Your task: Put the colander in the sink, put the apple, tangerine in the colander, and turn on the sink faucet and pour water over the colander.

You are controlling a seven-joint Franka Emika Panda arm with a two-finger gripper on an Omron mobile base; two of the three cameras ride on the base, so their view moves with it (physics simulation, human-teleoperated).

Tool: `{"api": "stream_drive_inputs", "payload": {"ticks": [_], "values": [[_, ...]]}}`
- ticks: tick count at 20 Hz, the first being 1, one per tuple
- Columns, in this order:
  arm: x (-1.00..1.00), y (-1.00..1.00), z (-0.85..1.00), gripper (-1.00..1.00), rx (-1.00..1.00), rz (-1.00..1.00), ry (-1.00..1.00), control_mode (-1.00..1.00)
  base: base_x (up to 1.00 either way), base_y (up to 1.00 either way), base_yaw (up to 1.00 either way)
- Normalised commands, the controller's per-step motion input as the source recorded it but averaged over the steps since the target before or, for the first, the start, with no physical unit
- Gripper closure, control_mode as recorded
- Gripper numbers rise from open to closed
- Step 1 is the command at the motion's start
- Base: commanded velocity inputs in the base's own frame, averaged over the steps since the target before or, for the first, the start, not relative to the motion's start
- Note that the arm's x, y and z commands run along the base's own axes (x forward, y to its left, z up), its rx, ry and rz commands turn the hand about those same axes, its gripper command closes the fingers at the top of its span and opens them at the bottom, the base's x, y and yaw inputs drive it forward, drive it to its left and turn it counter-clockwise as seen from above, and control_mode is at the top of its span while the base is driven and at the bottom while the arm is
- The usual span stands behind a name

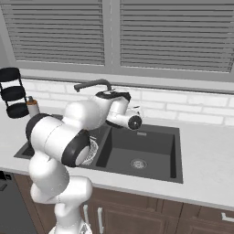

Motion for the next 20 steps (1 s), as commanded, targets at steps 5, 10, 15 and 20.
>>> {"api": "stream_drive_inputs", "payload": {"ticks": [5, 10, 15, 20], "values": [[0.47, -0.02, -0.15, -1.00, 0.08, 0.00, -0.12, -1.00, 0.00, 0.00, 0.00], [0.46, 0.00, -0.09, -1.00, 0.05, 0.00, -0.06, -1.00, 0.00, 0.00, 0.00], [0.27, 0.00, -0.09, -1.00, 0.02, 0.00, -0.01, -1.00, 0.00, 0.00, 0.00], [0.41, 0.00, 0.00, -1.00, 0.05, -0.07, 0.00, -1.00, 0.00, 0.00, 0.00]]}}
